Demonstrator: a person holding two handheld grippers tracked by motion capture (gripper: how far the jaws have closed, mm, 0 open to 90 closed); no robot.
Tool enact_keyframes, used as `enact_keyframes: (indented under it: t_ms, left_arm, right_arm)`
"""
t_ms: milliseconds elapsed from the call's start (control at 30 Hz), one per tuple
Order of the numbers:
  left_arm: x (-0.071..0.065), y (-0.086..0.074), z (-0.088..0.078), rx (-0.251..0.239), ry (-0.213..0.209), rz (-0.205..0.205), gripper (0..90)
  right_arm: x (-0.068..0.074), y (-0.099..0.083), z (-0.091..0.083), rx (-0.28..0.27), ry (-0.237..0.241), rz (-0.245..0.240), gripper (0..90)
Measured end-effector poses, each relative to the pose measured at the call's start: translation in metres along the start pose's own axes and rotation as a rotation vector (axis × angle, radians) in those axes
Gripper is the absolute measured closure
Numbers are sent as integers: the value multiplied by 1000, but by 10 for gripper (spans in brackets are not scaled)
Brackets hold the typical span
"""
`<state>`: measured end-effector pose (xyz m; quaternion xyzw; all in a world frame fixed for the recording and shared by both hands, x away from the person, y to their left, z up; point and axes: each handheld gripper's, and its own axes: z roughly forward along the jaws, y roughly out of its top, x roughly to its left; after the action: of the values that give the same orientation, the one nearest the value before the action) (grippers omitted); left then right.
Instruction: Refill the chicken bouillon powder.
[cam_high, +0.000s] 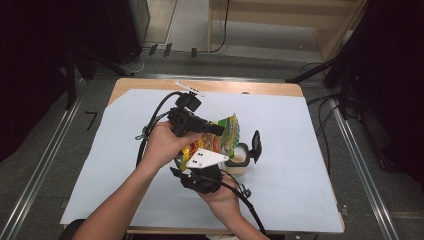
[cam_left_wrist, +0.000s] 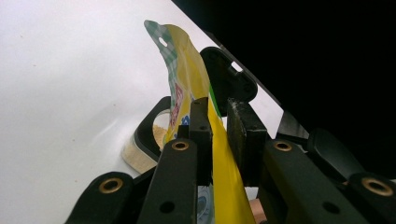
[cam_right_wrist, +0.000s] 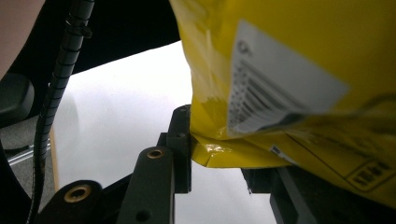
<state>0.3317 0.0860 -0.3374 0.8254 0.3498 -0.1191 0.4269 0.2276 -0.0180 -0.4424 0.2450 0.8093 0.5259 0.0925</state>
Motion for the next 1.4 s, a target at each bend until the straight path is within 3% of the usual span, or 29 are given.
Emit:
enact_keyframes:
  t_ms: [800,1400]
  left_arm:
    - [1,5,8,26,-18,1,806]
    - [7,4,4,20,-18,-16,806]
  right_arm:
    - [-1,-2,-6,3,-5,34,696]
    - [0,0,-5,6,2,17,693]
